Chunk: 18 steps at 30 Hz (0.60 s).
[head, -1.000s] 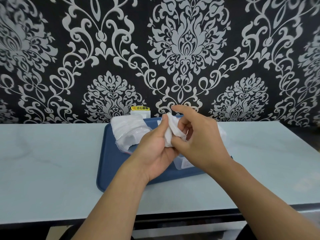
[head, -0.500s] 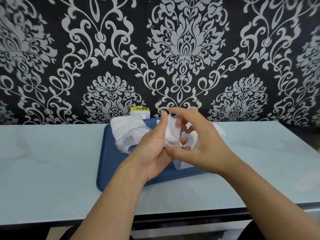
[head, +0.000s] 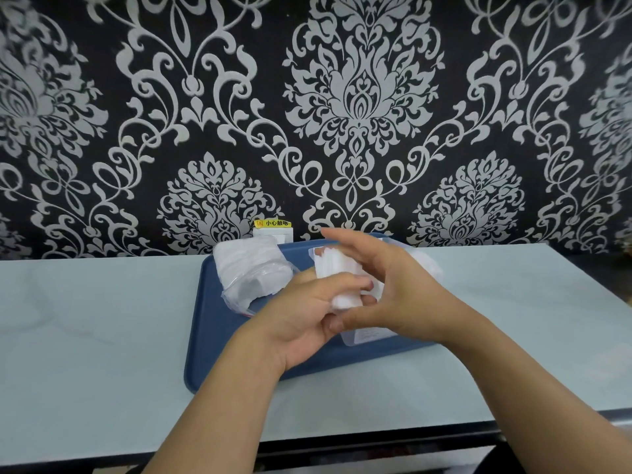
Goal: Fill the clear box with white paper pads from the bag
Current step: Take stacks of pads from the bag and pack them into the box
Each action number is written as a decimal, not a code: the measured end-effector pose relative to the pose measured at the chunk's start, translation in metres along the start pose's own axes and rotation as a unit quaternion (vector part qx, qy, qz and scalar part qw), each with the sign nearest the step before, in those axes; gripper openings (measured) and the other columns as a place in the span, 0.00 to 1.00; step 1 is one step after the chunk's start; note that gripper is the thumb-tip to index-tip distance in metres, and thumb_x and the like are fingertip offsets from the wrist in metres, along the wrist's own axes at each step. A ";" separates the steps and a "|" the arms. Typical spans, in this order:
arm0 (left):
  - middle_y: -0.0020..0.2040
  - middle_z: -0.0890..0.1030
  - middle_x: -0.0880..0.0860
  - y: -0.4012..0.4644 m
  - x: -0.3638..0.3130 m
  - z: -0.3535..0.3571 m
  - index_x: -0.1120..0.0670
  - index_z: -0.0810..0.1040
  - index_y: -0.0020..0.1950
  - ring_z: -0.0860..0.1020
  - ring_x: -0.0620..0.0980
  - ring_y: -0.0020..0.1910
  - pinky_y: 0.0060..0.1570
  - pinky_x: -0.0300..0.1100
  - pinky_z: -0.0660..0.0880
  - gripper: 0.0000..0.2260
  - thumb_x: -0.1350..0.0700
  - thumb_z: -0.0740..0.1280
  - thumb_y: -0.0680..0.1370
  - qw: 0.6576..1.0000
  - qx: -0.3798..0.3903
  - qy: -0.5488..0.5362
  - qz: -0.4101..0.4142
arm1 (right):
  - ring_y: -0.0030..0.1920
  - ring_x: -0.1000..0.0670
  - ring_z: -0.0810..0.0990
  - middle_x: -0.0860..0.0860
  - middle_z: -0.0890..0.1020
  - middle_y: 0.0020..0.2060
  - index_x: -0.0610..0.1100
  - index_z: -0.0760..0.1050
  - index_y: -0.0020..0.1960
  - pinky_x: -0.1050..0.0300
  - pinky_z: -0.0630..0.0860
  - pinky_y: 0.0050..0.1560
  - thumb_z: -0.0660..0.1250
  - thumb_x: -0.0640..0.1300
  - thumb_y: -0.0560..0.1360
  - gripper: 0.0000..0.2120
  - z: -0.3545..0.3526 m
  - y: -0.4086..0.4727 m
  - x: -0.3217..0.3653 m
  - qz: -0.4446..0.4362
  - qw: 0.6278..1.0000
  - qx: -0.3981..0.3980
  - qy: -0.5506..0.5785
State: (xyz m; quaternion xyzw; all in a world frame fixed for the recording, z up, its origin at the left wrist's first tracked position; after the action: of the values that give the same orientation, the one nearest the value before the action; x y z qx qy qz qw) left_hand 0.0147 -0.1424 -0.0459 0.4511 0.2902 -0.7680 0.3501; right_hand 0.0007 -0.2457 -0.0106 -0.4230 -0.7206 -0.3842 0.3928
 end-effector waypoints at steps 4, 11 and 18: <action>0.43 0.82 0.57 0.004 0.000 0.004 0.62 0.77 0.58 0.81 0.51 0.41 0.34 0.43 0.78 0.25 0.71 0.60 0.63 0.998 0.002 0.057 -0.001 | 0.48 0.53 0.80 0.51 0.81 0.61 0.49 0.70 0.73 0.58 0.77 0.44 0.66 0.35 0.71 0.31 -0.003 0.003 -0.003 0.030 0.996 0.036 0.072; 0.52 0.85 0.60 0.009 0.003 0.008 0.60 0.73 0.64 0.86 0.51 0.41 0.38 0.46 0.83 0.17 0.70 0.63 0.76 0.991 -0.118 0.067 0.021 | 0.41 0.59 0.80 0.51 0.84 0.43 0.40 0.80 0.55 0.67 0.75 0.40 0.58 0.26 0.76 0.17 -0.008 0.003 -0.005 0.000 0.996 -0.089 0.030; 0.57 0.81 0.60 0.010 -0.002 0.003 0.59 0.74 0.59 0.84 0.56 0.50 0.42 0.52 0.84 0.13 0.67 0.59 0.76 0.975 -0.177 0.130 0.043 | 0.47 0.50 0.80 0.41 0.83 0.51 0.45 0.78 0.62 0.56 0.78 0.48 0.64 0.32 0.77 0.17 -0.020 0.000 -0.019 0.076 0.989 -0.122 0.040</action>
State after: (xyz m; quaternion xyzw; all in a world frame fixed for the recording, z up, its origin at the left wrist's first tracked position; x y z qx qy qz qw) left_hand 0.0221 -0.1505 -0.0437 0.4899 0.4449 -0.6233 0.4166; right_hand 0.0123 -0.2693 -0.0195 -0.5054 -0.6178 -0.4547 0.3951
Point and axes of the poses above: each hand's wrist, its own y-axis towards the middle knuckle, its own z-axis out of the palm, x = y × z, the point moved 6 cm from there along y, towards the middle knuckle
